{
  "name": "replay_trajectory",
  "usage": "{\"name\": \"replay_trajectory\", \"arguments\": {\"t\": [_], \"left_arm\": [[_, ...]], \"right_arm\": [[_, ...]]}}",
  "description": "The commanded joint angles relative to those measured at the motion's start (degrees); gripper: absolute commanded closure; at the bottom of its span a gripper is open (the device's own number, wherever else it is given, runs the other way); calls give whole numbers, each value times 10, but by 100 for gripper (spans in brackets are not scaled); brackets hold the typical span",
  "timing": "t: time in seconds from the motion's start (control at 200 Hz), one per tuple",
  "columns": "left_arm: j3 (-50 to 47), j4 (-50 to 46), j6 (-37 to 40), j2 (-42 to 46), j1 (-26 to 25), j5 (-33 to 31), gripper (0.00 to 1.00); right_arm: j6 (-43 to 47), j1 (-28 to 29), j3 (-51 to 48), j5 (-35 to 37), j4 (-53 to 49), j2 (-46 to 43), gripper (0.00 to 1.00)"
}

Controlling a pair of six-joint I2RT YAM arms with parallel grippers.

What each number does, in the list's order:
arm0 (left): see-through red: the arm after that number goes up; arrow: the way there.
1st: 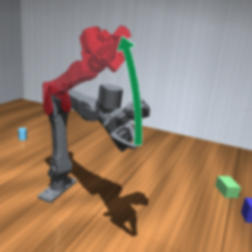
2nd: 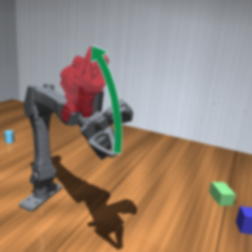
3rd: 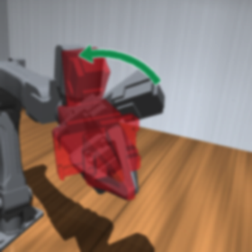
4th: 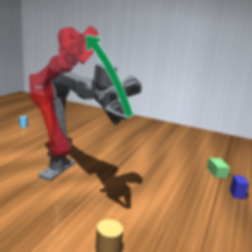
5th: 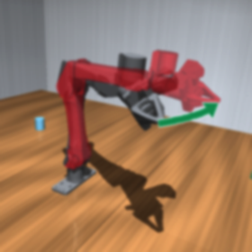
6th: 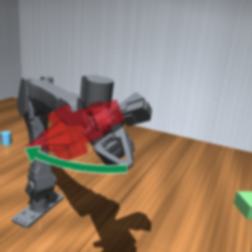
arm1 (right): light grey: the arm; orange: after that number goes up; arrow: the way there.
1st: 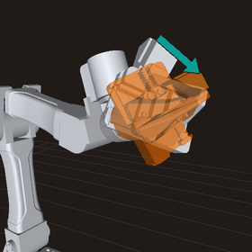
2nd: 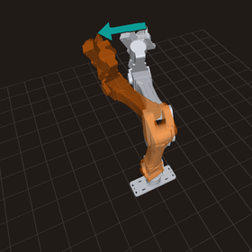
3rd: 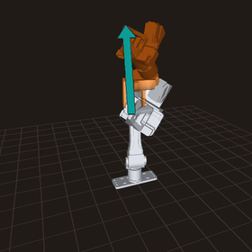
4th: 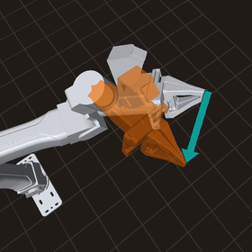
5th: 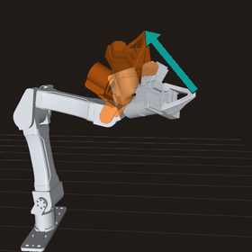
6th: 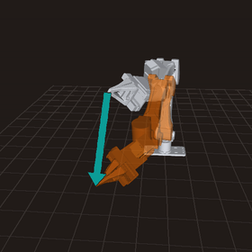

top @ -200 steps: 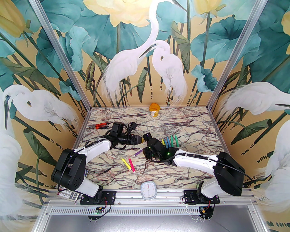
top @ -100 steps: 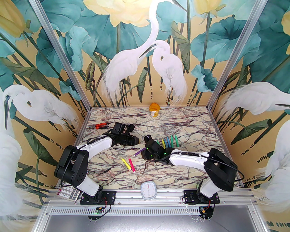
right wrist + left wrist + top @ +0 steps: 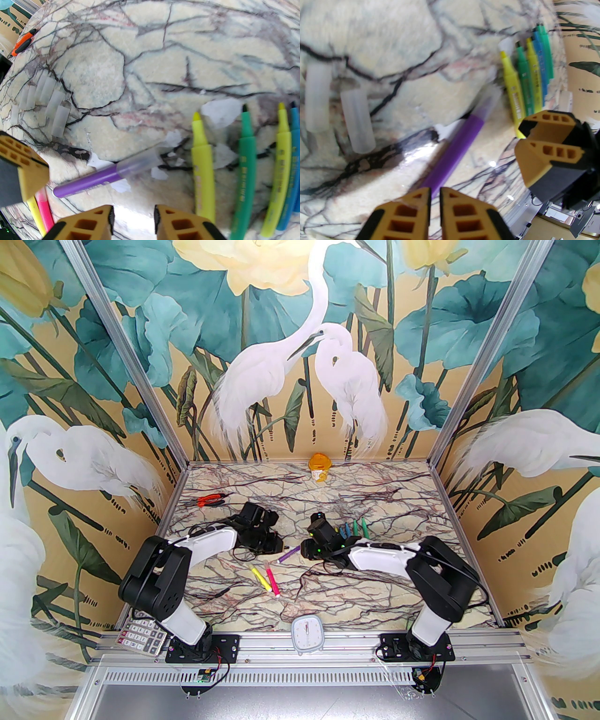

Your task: Open the pen caps

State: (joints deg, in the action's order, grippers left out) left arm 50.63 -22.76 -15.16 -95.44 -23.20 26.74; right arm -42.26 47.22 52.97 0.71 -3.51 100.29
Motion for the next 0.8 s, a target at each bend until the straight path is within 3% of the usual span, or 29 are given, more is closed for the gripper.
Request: {"name": "replay_trajectory", "arguments": {"t": [0.0, 0.37, 0.795], "left_arm": [[6, -26, 14, -14, -5, -28, 87], [14, -29, 16, -40, -34, -18, 89], [3, 31, -14, -38, -56, 63, 89]], "right_arm": [[-15, -2, 25, -22, 12, 24, 68], [-33, -31, 37, -56, 37, 68, 70], [-14, -35, 53, -62, 29, 83, 70]]}}
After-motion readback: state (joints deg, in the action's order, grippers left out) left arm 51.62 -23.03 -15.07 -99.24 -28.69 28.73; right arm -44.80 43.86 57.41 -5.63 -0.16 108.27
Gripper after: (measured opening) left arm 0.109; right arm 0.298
